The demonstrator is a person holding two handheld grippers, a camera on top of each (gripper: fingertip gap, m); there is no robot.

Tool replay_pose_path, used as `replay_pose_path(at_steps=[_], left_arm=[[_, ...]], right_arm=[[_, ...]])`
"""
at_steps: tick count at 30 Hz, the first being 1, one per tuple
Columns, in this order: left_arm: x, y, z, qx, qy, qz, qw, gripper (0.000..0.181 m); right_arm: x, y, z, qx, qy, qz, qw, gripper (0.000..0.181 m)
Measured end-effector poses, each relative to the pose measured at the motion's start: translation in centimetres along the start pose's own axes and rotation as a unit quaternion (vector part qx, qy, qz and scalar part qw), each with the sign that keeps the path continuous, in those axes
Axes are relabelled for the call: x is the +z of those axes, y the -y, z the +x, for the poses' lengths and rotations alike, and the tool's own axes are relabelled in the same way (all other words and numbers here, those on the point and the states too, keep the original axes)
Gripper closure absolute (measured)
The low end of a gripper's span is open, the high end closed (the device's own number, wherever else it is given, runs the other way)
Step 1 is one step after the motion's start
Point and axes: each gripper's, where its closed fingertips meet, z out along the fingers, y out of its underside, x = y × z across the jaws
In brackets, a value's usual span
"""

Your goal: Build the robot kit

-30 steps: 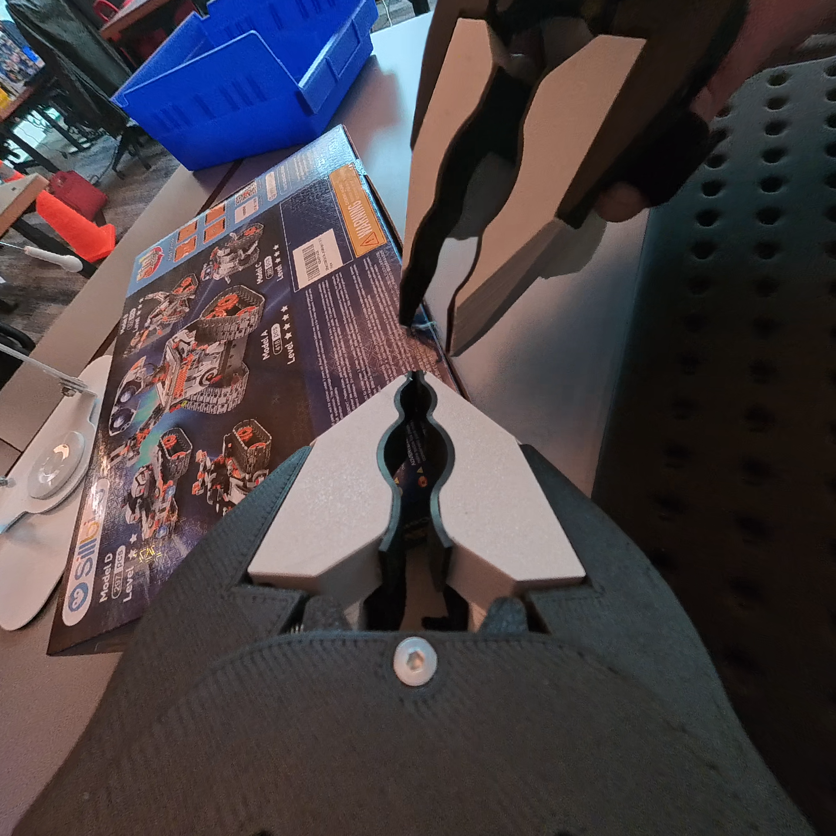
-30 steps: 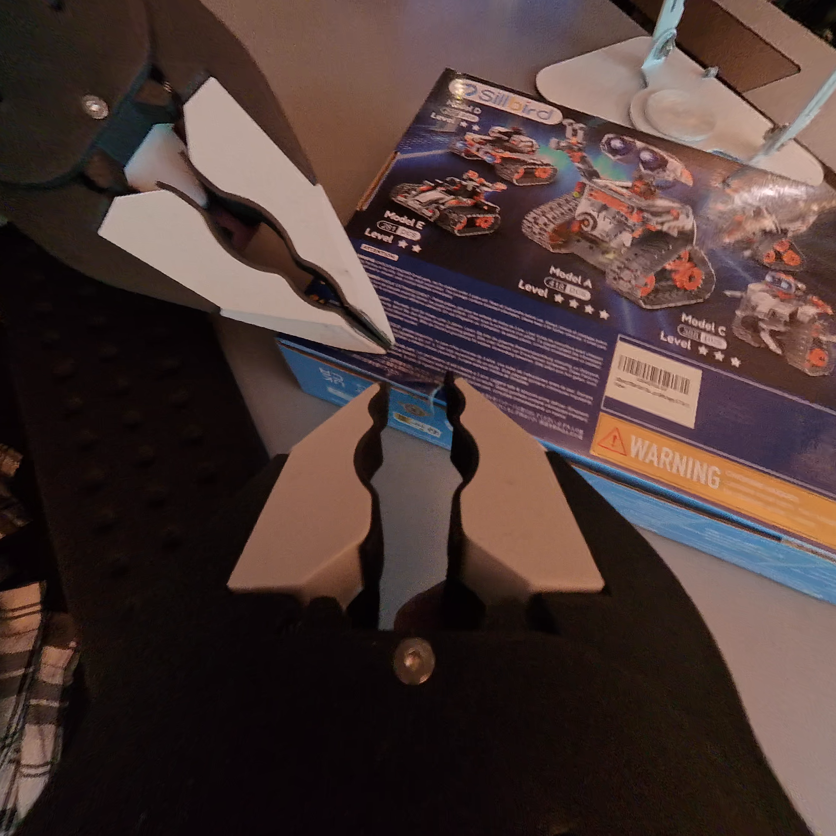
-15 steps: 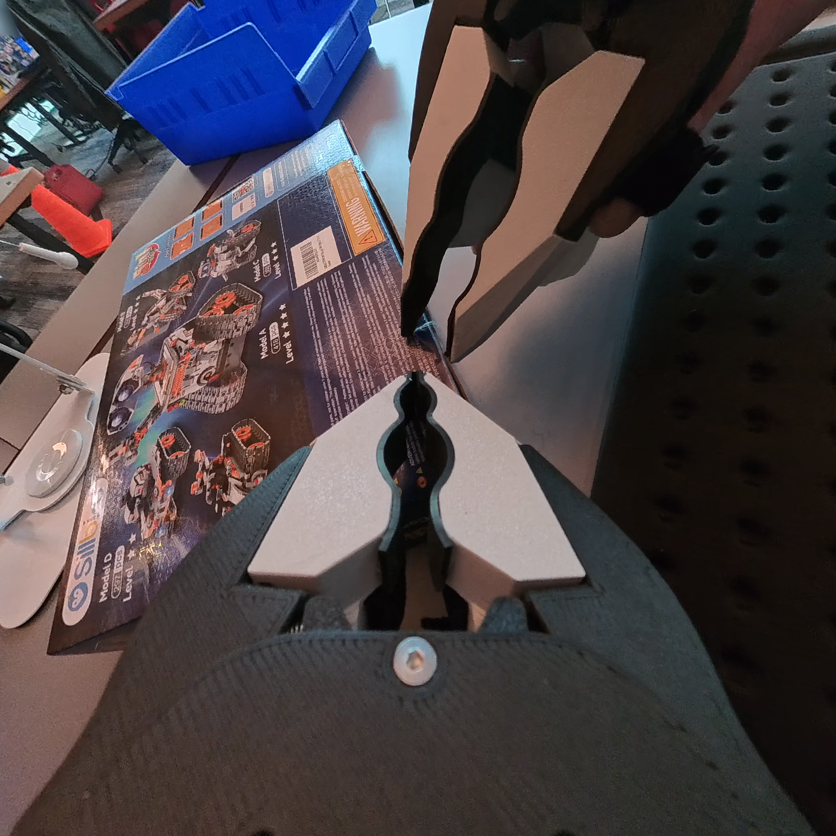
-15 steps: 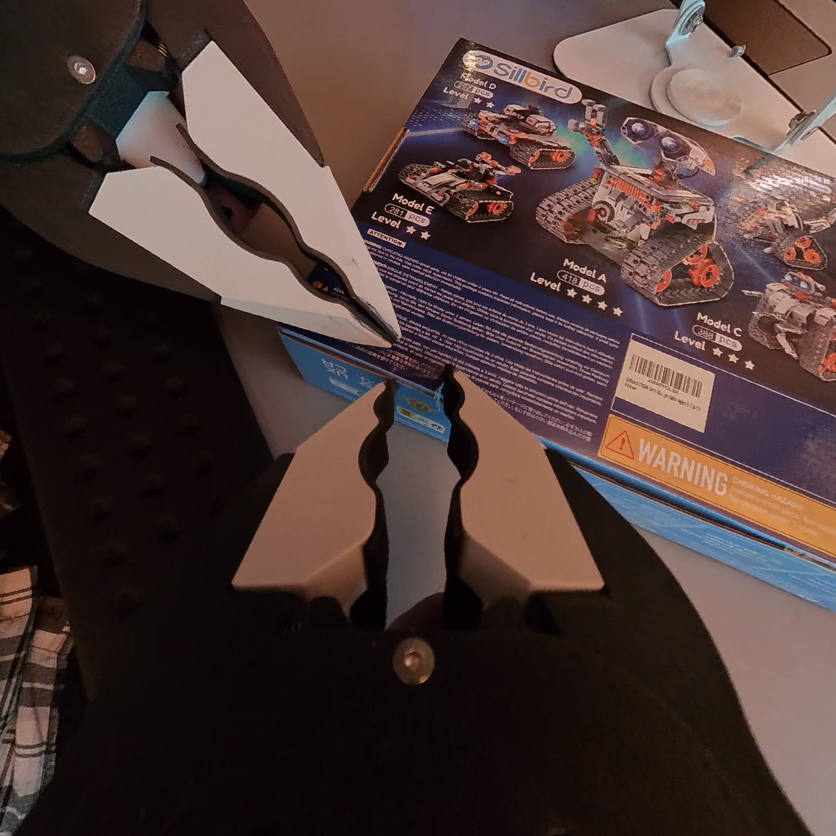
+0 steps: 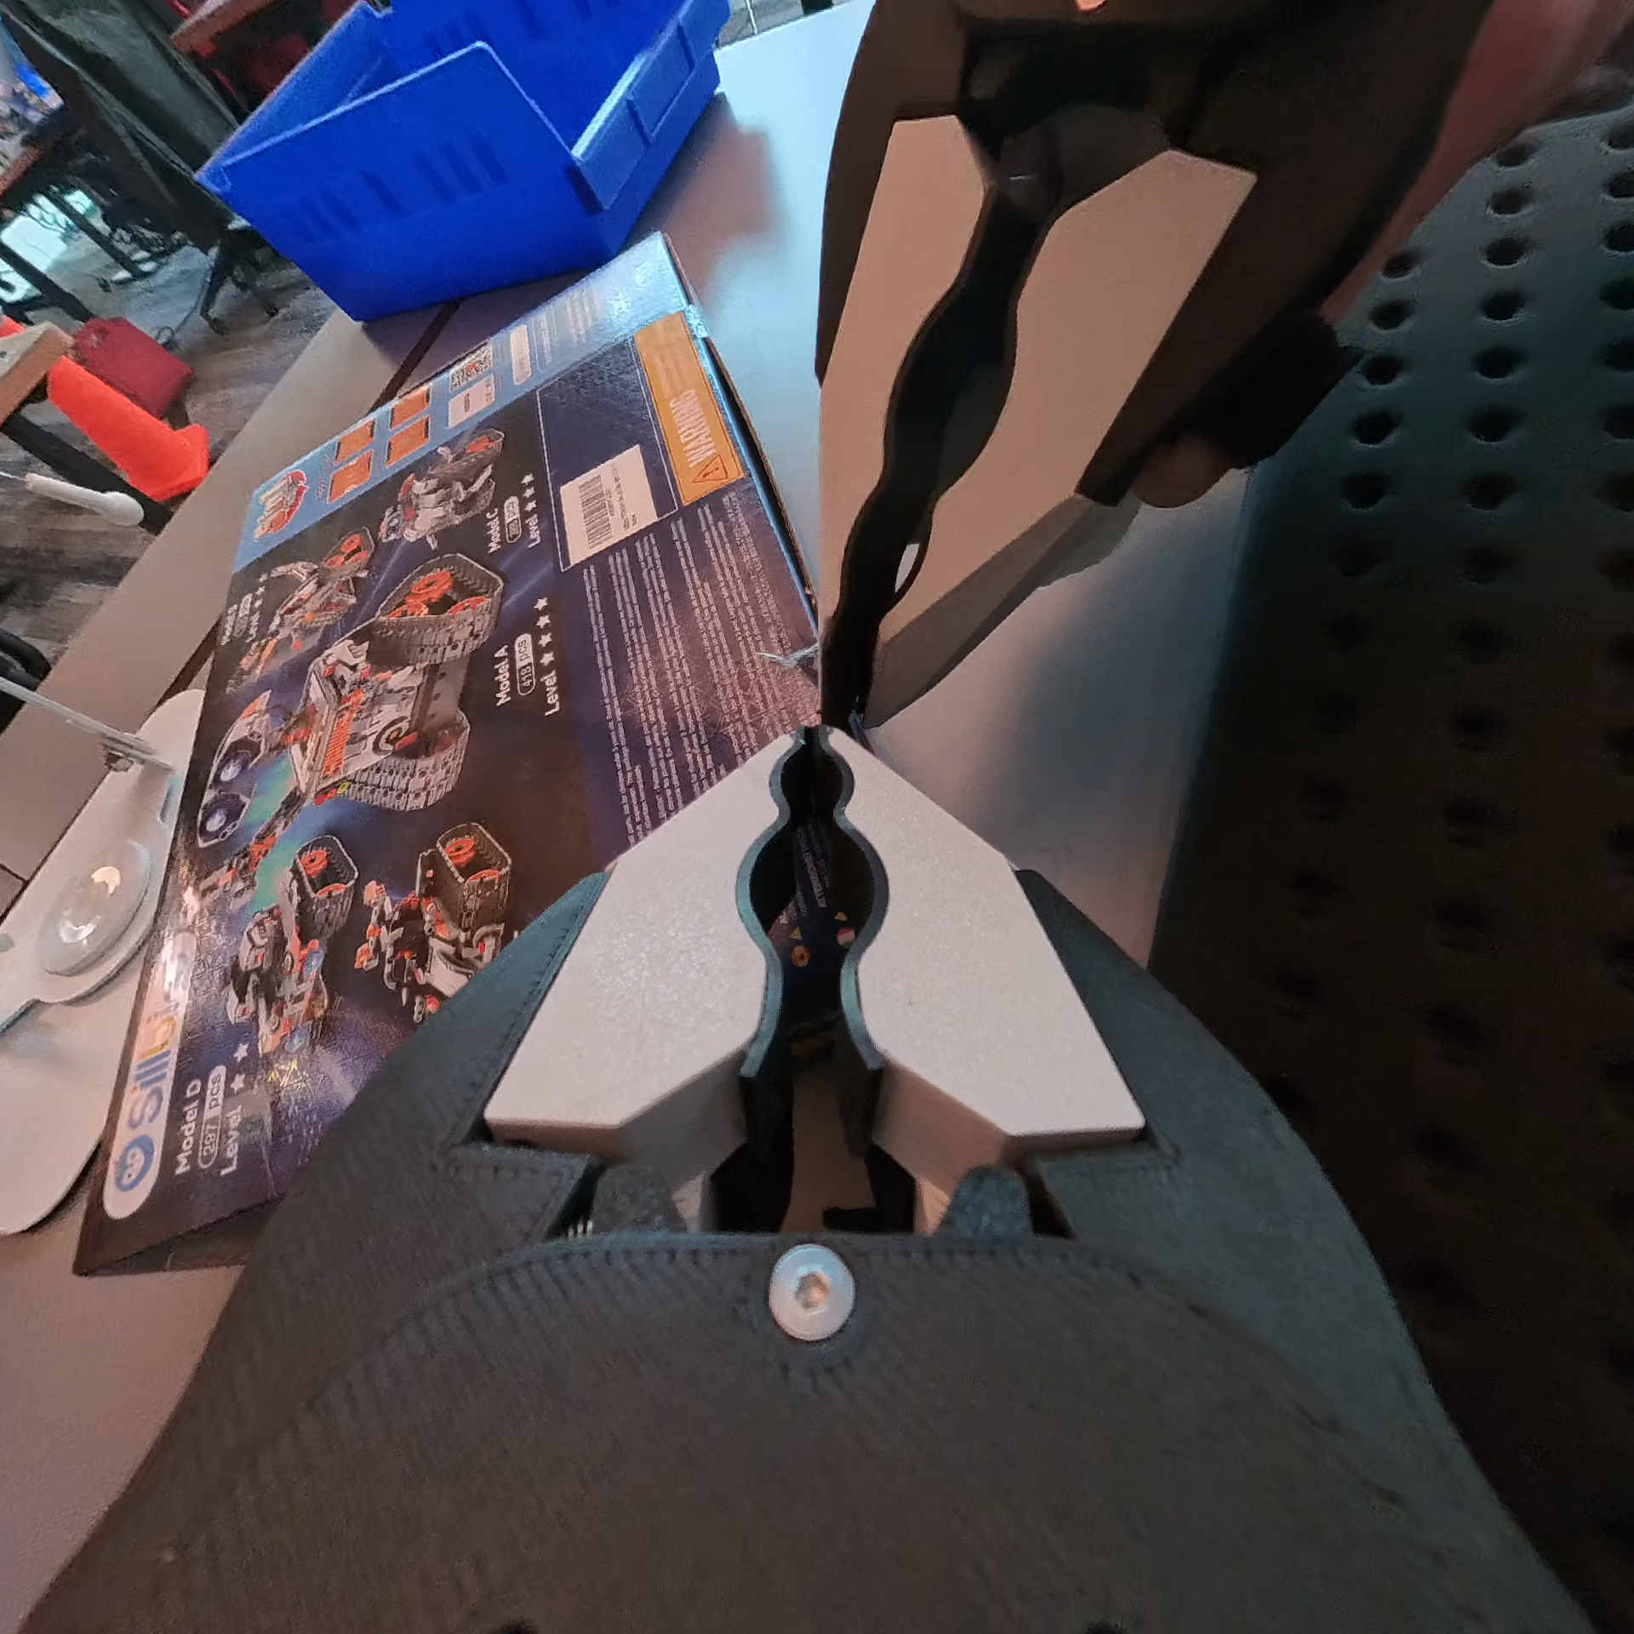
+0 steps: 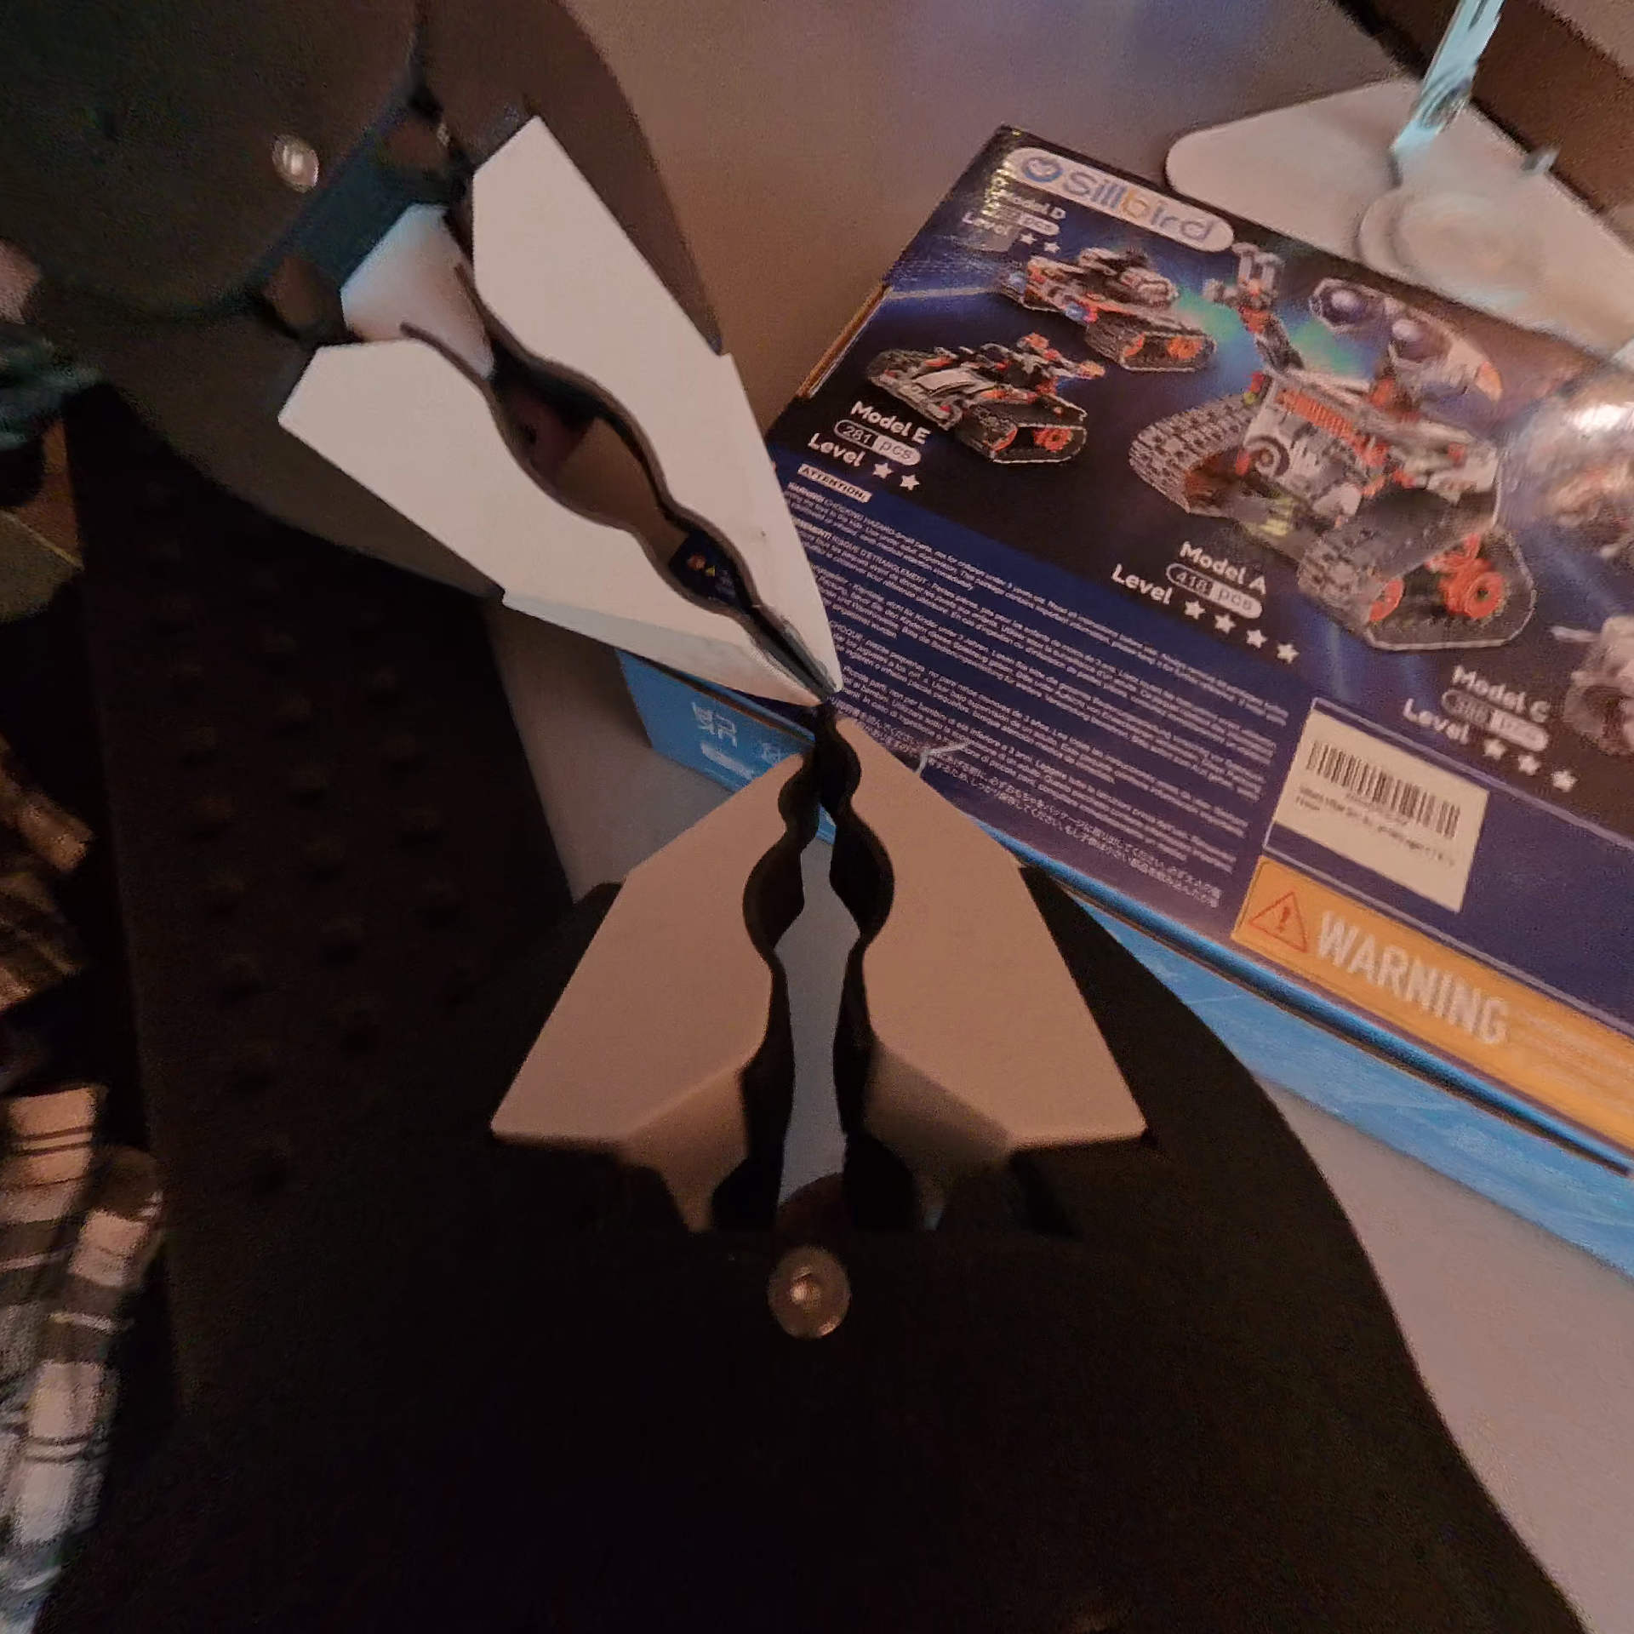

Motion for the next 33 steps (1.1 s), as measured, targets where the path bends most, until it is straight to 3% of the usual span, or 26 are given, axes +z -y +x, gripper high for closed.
replay_pose_path(at_steps=[4,11,21,23,29,31,33], left_arm=[[0.0,0.1,0.0,0.002,0.001,0.005,1.000,0.181],[0.0,0.1,0.0,0.002,-0.002,0.008,1.000,0.181],[0.0,0.0,0.0,0.000,-0.003,0.005,1.000,0.181],[0.0,-0.1,-0.1,0.000,-0.001,0.001,1.000,0.181],[-0.1,0.0,-0.2,0.000,0.000,0.007,1.000,0.181],[-0.2,0.2,-0.5,0.018,0.010,0.001,1.000,0.181],[-0.5,0.2,-1.3,0.019,0.008,-0.010,1.000,0.181]], right_arm=[[-0.3,0.3,0.1,-0.024,-0.021,-0.022,0.999,0.181],[-1.1,-0.3,1.4,0.020,-0.033,-0.012,0.999,0.137],[-0.1,-0.1,1.2,0.002,-0.029,-0.019,0.999,0.156],[0.3,0.2,0.2,0.006,-0.007,-0.007,1.000,0.180],[-0.1,0.7,0.0,-0.003,-0.004,-0.007,1.000,0.175],[-0.7,0.8,0.9,0.007,-0.007,0.002,1.000,0.163],[-1.3,0.0,2.4,-0.003,-0.025,0.000,1.000,0.163]])
